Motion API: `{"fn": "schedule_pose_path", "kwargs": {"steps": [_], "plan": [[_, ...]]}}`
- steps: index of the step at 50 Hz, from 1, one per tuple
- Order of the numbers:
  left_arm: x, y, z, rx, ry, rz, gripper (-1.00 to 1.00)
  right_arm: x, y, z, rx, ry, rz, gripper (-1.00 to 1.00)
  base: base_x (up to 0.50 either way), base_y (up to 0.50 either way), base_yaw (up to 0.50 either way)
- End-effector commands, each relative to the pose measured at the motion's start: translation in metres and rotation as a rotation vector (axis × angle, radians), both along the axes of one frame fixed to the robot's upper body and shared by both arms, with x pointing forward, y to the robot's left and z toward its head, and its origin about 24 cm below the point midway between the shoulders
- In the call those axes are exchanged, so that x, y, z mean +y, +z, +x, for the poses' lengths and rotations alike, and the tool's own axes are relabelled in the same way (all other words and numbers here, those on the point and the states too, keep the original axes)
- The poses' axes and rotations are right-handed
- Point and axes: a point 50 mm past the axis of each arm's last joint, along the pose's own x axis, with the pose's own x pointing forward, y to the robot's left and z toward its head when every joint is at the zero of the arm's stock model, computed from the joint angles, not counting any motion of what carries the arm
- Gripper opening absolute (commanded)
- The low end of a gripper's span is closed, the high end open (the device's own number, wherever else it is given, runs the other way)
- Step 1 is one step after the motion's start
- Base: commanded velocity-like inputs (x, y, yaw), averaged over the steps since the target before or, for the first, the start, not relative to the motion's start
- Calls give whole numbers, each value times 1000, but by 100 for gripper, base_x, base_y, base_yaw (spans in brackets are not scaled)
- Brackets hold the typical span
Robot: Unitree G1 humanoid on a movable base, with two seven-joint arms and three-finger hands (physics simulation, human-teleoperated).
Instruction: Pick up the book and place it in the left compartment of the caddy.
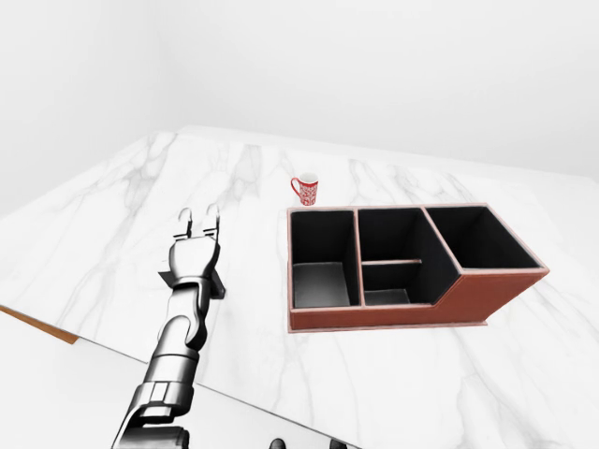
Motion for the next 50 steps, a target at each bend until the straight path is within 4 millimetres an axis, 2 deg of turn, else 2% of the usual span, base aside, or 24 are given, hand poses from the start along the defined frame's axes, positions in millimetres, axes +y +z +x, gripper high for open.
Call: {"fn": "schedule_pose_path", "kwargs": {"steps": [1,16,24,37,45,50], "plan": [[10,-7,9,26,31,1,100,0,1,0,1,-1,-3,100,0,0,0],[23,-29,12,92,94,-23,100,1,0,0,6,5,-5,100,0,0,0],[29,-33,17,121,125,-14,100,2,-2,1,15,11,-9,100,0,0,0],[36,-26,26,97,164,-7,100,2,-1,0,12,15,-12,100,0,0,0],[40,-32,24,138,192,-9,100,2,-2,0,15,16,-13,100,0,0,0],[35,-40,21,185,164,40,100,3,-1,0,16,16,-13,100,0,0,0]]}}
